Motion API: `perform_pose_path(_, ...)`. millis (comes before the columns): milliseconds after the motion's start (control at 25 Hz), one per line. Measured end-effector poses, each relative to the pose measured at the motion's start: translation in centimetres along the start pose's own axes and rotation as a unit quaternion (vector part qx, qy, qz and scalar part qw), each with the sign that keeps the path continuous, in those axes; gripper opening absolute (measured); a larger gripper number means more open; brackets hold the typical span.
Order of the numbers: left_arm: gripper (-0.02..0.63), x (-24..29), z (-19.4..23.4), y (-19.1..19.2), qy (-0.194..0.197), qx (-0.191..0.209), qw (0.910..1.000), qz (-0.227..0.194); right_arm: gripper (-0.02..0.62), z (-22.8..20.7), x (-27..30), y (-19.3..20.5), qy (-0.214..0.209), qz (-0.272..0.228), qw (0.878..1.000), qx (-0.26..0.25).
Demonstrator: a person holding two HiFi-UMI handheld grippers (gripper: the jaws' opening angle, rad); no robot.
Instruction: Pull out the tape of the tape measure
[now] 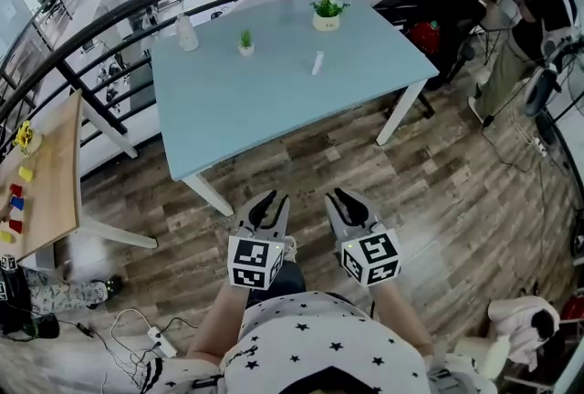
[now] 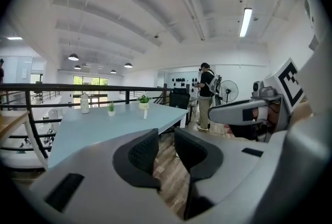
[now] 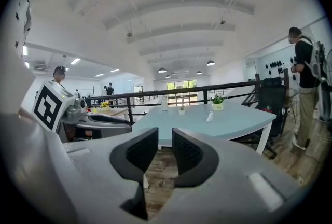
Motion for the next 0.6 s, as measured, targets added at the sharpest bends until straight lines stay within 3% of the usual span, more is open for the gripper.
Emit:
perform_pose_path(400,0.172,7.9,9.3,-4.9,0.007,-0.001,1.0000,-0.005,0.186,-3.9,11.0,-5.4,0.006,-0.002,1.000,0.008)
perform_pose_path(600,0.174,11.3,11.8,-6.2,0.017,0.003,0.9998,-0.010,0.195,-6.0,14.4,-6.7,0.012,-0.008,1.000,0.001)
Point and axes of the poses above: the fingertips, and each gripper's own axes: x forward along the fingers, z to its left, y out of its underside, the point moved 3 cm from there along -x, backward along the fingers
